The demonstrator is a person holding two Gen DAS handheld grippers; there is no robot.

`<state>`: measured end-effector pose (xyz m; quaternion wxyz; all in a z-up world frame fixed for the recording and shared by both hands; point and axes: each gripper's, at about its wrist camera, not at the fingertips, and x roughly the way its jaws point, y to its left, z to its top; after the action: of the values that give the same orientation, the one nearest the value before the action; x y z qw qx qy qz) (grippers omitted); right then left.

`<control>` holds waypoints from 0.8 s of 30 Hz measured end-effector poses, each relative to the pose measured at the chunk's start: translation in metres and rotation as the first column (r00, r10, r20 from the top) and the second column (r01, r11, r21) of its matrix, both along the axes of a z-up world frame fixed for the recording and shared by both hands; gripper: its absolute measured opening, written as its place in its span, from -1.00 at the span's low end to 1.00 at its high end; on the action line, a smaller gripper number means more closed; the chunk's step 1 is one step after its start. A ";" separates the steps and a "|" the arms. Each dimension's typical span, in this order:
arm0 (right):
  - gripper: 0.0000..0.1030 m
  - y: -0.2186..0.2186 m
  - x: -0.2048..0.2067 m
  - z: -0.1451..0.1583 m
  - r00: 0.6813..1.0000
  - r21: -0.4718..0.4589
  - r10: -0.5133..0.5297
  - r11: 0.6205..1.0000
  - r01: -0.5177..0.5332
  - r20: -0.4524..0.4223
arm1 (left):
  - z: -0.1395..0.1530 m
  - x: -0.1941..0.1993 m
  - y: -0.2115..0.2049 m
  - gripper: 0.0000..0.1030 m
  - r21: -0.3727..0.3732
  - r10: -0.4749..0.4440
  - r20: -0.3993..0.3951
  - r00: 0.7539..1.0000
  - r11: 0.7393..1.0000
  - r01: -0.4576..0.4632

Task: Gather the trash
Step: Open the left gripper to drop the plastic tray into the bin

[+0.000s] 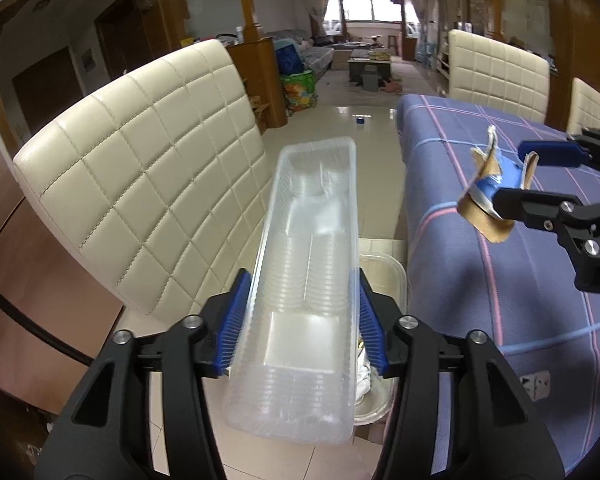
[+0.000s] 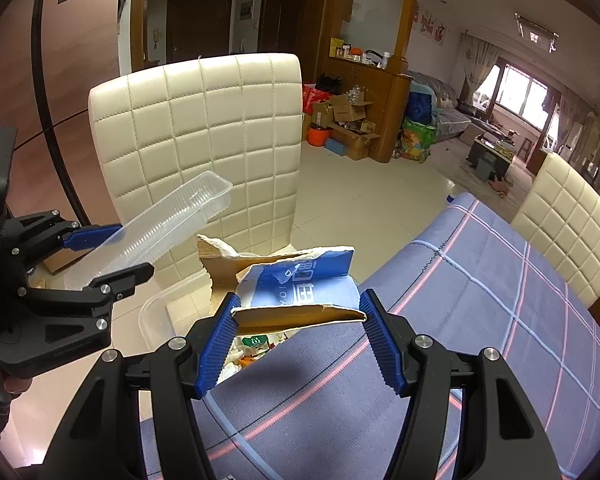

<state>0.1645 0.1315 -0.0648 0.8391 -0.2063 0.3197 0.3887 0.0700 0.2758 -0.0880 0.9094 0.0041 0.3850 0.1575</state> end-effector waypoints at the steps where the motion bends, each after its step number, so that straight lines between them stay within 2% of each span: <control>1: 0.17 0.000 0.002 -0.002 1.000 -0.003 -0.002 1.000 0.002 -0.004 | -0.001 0.001 0.000 0.22 0.000 0.001 -0.001 1.000 1.000 -0.001; 2: 0.17 0.001 0.003 -0.003 1.000 -0.004 -0.004 1.000 0.004 -0.007 | -0.001 0.002 0.001 0.32 0.006 0.009 -0.001 1.000 1.000 -0.009; 4: 0.17 -0.001 0.006 -0.006 1.000 -0.004 -0.009 1.000 0.009 -0.017 | 0.000 0.002 0.000 0.75 0.030 0.033 0.009 0.999 0.999 -0.033; 5: 0.17 -0.002 0.007 -0.007 1.000 -0.004 -0.011 1.000 0.011 -0.021 | 0.000 0.001 0.000 0.77 0.037 0.042 0.018 0.999 0.998 -0.043; 14: 0.17 0.007 0.006 -0.019 0.999 -0.024 0.011 1.000 -0.012 -0.044 | -0.009 -0.006 0.004 0.77 0.027 0.068 -0.003 0.998 0.997 -0.068; 24: 0.17 0.022 0.003 -0.029 0.998 -0.038 0.040 0.998 -0.042 -0.052 | -0.008 -0.018 0.009 0.77 0.019 0.077 0.008 0.997 0.997 -0.077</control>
<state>0.1673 0.1532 -0.0933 0.8183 -0.2192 0.3443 0.4047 0.0516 0.2852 -0.0958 0.9038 -0.0025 0.3803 0.1963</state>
